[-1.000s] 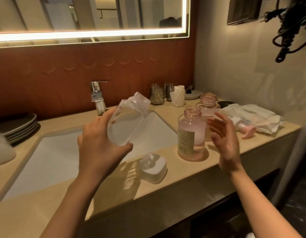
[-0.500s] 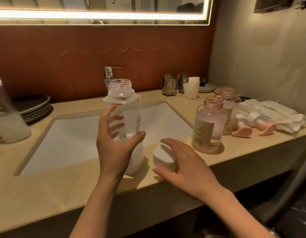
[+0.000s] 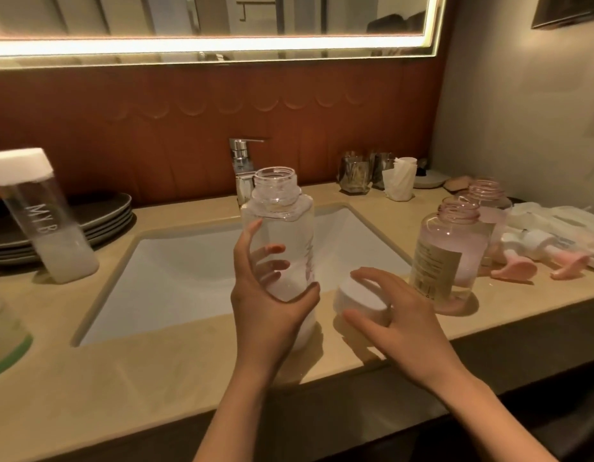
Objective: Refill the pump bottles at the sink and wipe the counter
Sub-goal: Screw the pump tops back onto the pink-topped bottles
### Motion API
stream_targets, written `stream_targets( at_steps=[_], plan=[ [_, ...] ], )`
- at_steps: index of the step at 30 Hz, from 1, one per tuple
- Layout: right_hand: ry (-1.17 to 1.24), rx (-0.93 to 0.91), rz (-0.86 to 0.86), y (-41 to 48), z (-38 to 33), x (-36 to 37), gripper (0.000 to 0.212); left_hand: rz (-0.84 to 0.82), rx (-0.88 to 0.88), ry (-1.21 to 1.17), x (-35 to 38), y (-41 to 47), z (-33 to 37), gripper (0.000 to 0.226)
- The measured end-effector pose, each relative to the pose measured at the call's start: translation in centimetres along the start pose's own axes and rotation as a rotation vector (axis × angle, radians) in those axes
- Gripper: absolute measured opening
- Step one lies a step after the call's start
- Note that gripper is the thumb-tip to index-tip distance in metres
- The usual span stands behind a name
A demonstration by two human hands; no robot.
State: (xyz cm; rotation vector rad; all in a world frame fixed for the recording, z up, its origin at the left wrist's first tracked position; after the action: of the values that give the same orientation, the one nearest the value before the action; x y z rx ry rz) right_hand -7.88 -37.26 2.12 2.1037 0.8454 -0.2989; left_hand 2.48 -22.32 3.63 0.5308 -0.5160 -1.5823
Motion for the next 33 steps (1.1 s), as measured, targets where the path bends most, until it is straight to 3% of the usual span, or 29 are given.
stream_targets(
  at_steps=[5, 11, 19, 26, 33],
  plan=[
    [0.246, -0.001, 0.094, 3.8, -3.3, -2.7, 0.042, 0.02, 0.016, 0.03, 0.2, -0.1, -0.3, 0.1],
    [0.401, -0.19, 0.112, 8.5, -11.3, -5.2, 0.043, 0.029, -0.005, 0.031, 0.1, 0.0, -0.4, 0.102],
    [0.159, -0.332, -0.152, 10.4, -14.8, -0.8, 0.047, 0.017, -0.063, 0.001, 0.2, -0.2, -0.5, 0.095],
    [0.029, -0.356, -0.122, 10.0, -15.4, -0.3, 0.047, 0.015, -0.043, 0.027, 0.3, -0.1, -0.5, 0.099],
    [-0.368, -0.333, 0.018, 10.2, -16.1, 0.0, 0.057, 0.028, -0.06, 0.015, 0.3, -0.1, -0.5, 0.096]
  ],
)
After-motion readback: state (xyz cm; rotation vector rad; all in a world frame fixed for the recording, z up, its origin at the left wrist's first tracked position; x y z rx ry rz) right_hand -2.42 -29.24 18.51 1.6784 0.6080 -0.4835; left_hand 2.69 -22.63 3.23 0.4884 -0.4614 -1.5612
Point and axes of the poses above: each hand's wrist, its own y-axis towards the middle knuckle, its own x-axis out of the palm, z = x × y, the point moved 8 cm from there along y, towards the middle knuckle, and after that the axes turned 10 degrees about z, right-handed, at the moved point
